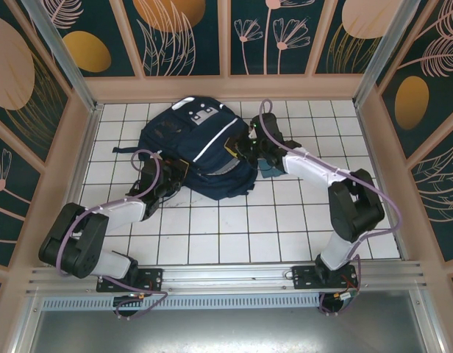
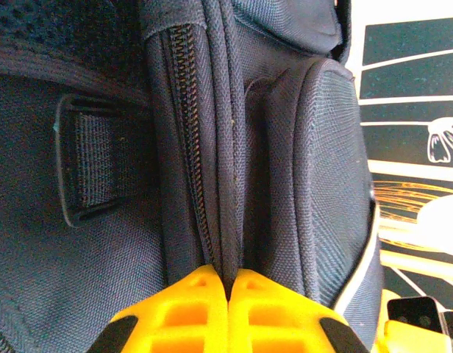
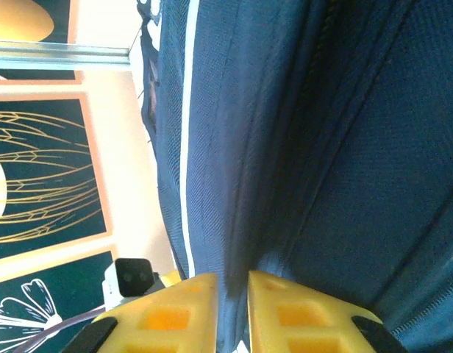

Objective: Pack the student bag

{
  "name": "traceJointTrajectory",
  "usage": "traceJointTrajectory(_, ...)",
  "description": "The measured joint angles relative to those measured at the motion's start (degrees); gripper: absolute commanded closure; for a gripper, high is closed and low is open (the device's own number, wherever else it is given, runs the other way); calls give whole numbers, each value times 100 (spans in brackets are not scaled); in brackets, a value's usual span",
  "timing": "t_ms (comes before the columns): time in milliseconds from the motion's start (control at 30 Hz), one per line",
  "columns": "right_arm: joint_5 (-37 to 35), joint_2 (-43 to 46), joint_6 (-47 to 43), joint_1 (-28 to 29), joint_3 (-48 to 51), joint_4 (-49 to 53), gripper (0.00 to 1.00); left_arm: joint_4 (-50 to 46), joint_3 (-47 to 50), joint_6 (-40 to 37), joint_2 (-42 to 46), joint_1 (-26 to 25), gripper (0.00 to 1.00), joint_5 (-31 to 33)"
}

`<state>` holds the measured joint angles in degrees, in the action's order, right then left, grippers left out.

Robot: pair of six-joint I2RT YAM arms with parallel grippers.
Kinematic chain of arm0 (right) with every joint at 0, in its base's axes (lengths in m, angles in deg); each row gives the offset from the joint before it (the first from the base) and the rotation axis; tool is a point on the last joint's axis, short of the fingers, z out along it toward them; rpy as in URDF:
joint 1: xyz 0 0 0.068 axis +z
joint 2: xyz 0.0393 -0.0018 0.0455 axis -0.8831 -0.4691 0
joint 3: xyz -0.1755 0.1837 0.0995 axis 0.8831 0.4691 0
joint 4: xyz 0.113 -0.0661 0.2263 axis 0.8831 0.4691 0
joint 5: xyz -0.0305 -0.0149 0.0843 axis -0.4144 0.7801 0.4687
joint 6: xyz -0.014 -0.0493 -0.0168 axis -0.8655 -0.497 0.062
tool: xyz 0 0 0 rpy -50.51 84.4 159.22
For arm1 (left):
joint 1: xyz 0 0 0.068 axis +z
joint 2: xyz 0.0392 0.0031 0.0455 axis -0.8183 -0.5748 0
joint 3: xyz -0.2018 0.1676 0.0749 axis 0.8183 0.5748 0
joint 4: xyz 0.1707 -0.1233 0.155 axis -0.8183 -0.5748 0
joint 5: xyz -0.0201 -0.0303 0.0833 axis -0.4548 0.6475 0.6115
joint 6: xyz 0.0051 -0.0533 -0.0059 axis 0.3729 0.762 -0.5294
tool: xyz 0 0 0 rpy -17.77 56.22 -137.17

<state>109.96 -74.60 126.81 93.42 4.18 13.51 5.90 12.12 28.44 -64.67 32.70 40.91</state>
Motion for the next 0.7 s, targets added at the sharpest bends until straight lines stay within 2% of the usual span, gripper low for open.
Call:
traceJointTrajectory(100, -50, 201, -208, -90, 170, 140, 56, -127, -44, -22, 170, 0, 100, -15)
traceJointTrajectory(200, -216, 334, -507, -203, 247, 361, 49, -315, -173, -44, 319, 9, 100, -42)
traceJointTrajectory(400, -903, 852, -1637, 61, 446, 831, 51, -568, -448, -68, 409, 13, 100, -181)
traceJointTrajectory(567, -1443, 1272, -2957, 1088, 514, 999, 57, -693, -570, -68, 409, 22, 100, -299)
traceJointTrajectory(700, -1613, 1121, -3674, 1646, 448, 1121, 59, -745, -634, -66, 409, 22, 100, -334)
